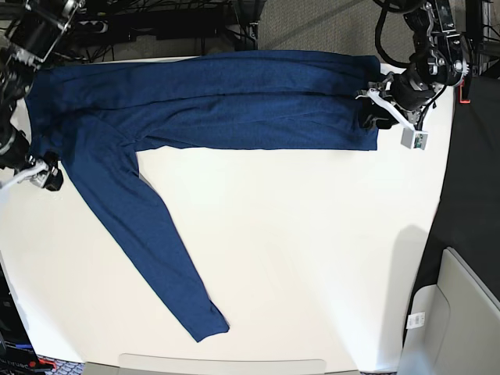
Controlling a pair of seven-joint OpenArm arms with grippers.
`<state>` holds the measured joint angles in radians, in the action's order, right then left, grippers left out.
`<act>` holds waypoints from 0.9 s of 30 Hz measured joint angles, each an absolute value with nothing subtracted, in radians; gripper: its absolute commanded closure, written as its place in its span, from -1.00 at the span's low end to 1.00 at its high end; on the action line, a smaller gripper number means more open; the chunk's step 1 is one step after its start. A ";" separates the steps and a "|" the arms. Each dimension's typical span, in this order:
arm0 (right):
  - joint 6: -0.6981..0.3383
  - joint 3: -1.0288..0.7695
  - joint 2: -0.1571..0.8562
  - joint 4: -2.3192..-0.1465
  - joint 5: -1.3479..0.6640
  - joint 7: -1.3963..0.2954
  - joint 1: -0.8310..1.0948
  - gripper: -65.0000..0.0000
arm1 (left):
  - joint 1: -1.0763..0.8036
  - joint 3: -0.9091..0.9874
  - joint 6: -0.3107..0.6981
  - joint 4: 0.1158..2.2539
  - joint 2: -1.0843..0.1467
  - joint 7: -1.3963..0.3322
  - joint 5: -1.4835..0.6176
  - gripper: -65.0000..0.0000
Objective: Fold the T-shirt properly
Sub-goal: 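Open the right gripper and move it to the trailing sleeve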
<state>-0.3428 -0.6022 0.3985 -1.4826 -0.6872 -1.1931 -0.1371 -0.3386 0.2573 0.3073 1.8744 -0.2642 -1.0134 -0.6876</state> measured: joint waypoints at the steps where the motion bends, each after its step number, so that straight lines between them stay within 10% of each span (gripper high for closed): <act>1: -0.340 -0.600 0.398 -1.434 -0.684 -1.193 -0.169 -0.41 | -0.337 0.257 0.306 1.874 -0.264 -1.013 -0.688 0.24; 27: -0.337 -0.375 0.220 -1.007 -0.099 -0.962 -0.525 -0.03 | -0.337 0.264 0.307 1.877 -0.257 -1.013 -0.688 0.24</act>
<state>-0.3370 -0.3752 0.2199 -1.0073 -0.0994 -0.9623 -0.5247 -0.3374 0.2638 0.3069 1.8774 -0.2573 -1.0134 -0.6880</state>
